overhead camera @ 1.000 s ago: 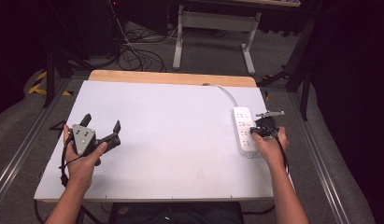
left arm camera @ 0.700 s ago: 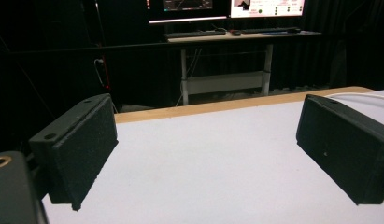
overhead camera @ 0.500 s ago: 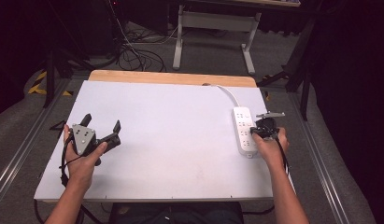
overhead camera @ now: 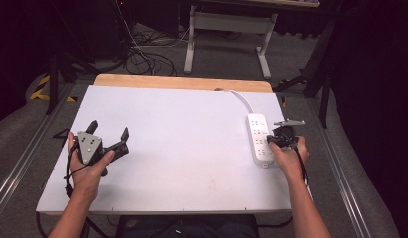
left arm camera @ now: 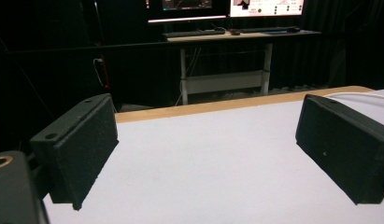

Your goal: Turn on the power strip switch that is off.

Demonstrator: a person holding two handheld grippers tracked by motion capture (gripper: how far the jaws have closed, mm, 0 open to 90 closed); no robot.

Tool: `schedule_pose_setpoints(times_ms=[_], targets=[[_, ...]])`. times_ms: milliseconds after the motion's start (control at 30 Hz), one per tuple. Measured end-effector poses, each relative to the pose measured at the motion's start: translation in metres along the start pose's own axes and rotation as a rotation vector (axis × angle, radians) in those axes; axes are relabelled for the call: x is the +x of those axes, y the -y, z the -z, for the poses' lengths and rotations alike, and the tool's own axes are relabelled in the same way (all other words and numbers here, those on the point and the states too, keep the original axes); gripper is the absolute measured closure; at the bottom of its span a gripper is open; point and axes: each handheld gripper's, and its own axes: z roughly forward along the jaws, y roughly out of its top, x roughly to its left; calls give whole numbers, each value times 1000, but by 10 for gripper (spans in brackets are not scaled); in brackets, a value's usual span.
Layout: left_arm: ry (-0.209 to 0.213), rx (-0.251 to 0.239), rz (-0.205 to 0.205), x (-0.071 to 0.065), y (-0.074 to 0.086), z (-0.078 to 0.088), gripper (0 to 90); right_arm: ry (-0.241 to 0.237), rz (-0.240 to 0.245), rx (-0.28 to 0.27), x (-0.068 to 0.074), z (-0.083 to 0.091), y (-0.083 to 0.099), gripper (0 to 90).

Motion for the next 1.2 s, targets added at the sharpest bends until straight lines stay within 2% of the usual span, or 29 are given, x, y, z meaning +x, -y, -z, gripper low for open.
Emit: schedule_pose_setpoints(times_ms=[133, 200, 300, 400, 567, 733, 833, 1000, 1200], targets=[[1, 2, -2, 0, 0, 0, 63, -16, -12, -27, -3, 3, 2, 900], [2, 1, -4, 0, 0, 0, 63, -9, 6, -42, -4, 3, 3, 898], [3, 3, -6, 0, 0, -1, 63, -22, 3, -72, -5, 7, 4, 882], [5, 2, -5, -1, 0, -1, 63, -38, -4, -139, -6, 14, 3, 866], [8, 5, -4, -1, 0, -1, 65, -43, 0, -213, -5, 26, 4, 868], [8, 5, -3, -1, 0, -1, 67, -69, 9, -304, -3, 45, 7, 838], [9, 3, -4, -1, 0, -1, 68, -72, 14, -341, -4, 50, 9, 788], [10, 6, -7, -1, 0, -2, 69, -76, 20, -405, -3, 57, 10, 759], [7, 3, -3, 0, 0, -1, 70, -96, 29, -451, 2, 64, 12, 725]])
